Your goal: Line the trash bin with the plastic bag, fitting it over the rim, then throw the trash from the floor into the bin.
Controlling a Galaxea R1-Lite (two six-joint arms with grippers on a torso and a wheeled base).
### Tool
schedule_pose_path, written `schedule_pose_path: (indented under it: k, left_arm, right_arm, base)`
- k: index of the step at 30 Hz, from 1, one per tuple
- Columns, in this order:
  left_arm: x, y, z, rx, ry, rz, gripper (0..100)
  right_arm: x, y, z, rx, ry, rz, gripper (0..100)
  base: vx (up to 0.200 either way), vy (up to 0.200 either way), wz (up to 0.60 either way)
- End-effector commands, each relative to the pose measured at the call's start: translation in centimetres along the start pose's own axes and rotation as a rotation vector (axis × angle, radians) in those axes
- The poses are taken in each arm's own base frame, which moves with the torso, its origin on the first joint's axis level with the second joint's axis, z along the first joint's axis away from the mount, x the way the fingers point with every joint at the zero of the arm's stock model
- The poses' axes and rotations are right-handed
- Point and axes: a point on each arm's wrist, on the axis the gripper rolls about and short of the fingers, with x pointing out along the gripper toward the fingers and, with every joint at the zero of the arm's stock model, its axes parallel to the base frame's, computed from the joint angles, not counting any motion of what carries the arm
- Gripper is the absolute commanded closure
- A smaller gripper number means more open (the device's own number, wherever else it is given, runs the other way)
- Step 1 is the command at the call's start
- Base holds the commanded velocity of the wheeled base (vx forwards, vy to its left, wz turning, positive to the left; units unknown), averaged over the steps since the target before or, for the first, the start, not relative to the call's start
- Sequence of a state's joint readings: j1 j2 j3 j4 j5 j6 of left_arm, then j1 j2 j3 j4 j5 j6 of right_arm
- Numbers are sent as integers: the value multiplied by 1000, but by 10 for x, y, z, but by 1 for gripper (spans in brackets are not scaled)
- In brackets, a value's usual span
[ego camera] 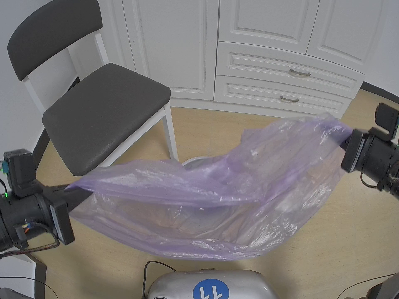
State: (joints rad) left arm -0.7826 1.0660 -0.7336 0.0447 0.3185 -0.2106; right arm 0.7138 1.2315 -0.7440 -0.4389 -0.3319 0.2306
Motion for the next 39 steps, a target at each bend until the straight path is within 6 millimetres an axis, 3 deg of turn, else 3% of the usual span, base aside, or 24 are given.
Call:
schedule_pose_path:
  k: [1,9,25,39]
  left_arm:
    - [-13,8,-15,-18,-20,-23,100]
    - [-6,20,-28,-76,-32,50,100]
    - [-7,26,-28,-146,-49,83,100]
    - [24,27,-38,-151,59,136,100]
  right_arm:
    - [2,-15,-22,-71,64,-103,100]
    - [16,-41,-46,-264,179,-225,100]
    - [24,-41,-63,-357,250,-258,100]
    - [21,-39,-70,-378,276,-240,100]
  base:
    - [0,0,0]
    - [0,0,0]
    - [0,0,0]
    - [0,0,0]
